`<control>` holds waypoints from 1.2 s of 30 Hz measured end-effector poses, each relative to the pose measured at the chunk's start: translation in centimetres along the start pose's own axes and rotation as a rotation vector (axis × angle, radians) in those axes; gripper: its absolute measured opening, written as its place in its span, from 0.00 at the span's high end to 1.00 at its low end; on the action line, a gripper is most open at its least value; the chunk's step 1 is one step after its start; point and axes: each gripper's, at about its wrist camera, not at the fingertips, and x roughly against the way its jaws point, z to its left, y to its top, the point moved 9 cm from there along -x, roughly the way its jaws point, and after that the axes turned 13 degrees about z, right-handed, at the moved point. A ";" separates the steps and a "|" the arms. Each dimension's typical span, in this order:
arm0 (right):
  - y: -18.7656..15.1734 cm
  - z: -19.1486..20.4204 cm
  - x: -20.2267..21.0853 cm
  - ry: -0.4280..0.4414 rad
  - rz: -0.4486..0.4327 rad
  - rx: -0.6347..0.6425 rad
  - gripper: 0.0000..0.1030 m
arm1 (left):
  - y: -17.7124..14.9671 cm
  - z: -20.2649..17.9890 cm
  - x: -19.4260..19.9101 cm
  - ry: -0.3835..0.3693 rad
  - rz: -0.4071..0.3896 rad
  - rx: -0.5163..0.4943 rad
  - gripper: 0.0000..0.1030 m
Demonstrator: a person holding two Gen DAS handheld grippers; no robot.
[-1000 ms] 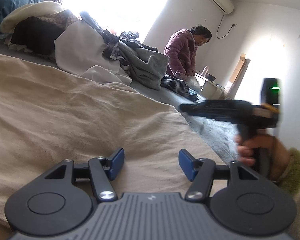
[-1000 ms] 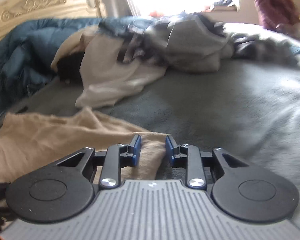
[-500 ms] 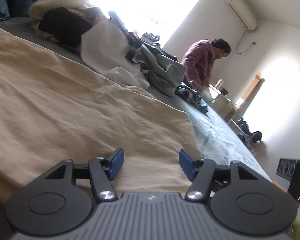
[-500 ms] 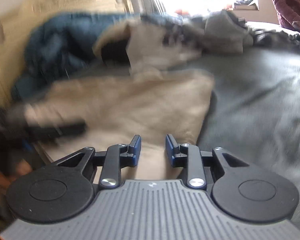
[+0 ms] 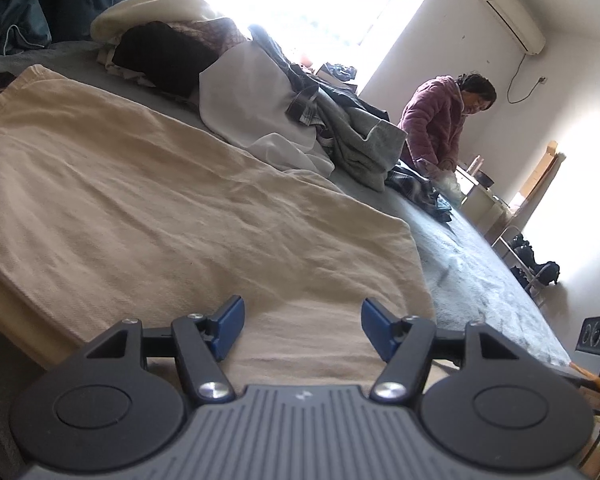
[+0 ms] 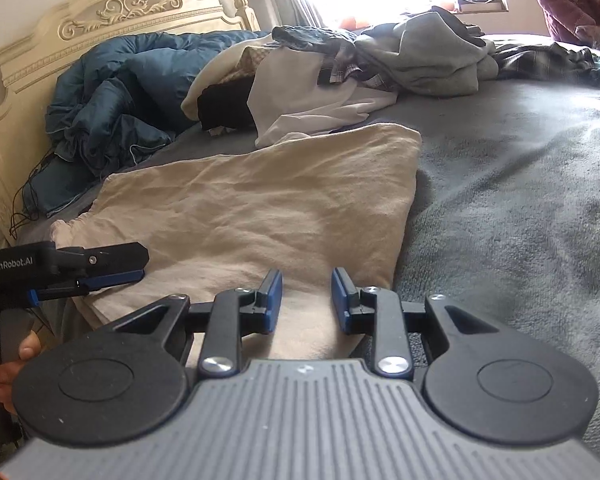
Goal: Fold clothes
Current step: 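Move both open grippers over the folded beige trousers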
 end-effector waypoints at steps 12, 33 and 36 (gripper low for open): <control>0.0 -0.1 -0.1 0.000 0.000 0.000 0.75 | -0.2 -0.1 0.2 0.008 0.005 -0.001 0.36; 0.2 -0.7 -0.1 0.006 0.009 0.014 0.74 | 0.5 -0.2 0.9 0.066 0.022 -0.032 0.33; 0.9 -0.6 0.6 0.018 0.016 0.013 0.74 | 1.5 0.3 3.0 0.111 -0.015 -0.050 0.31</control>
